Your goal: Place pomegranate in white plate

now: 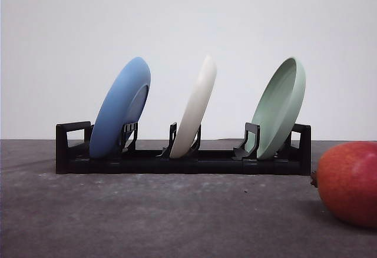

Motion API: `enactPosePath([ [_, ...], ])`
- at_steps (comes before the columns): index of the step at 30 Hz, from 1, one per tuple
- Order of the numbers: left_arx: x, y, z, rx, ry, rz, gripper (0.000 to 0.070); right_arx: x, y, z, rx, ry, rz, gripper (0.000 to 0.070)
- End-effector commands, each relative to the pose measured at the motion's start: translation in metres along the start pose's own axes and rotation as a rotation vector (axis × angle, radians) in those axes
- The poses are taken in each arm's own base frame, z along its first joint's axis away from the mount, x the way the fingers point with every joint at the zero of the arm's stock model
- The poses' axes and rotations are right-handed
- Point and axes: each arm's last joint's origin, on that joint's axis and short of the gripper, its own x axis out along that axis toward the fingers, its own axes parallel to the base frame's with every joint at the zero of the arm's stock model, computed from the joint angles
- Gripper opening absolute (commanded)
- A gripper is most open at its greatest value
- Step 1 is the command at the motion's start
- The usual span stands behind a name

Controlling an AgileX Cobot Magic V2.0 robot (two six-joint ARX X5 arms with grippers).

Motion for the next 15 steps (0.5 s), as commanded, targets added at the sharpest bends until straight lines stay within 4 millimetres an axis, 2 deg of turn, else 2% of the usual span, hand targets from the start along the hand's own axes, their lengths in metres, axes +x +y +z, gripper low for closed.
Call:
enactPosePath([
  [1, -0.003, -0.009, 0.016, 0.039, 0.025, 0.016, 0.0003, -0.004, 0.007, 0.014, 0.034, 0.032, -0.014, 0.0],
  [8, -0.011, -0.041, 0.067, 0.185, 0.244, 0.06, 0.0002, -0.014, 0.032, 0.057, 0.042, 0.236, 0.0, 0.0],
  [11, -0.011, -0.053, 0.083, 0.218, 0.365, 0.054, 0.0002, -0.013, 0.039, 0.065, 0.018, 0.37, 0.019, 0.0],
  [15, -0.006, -0.062, 0.093, 0.245, 0.56, 0.015, 0.0002, -0.008, 0.043, 0.068, -0.066, 0.503, 0.084, 0.0],
])
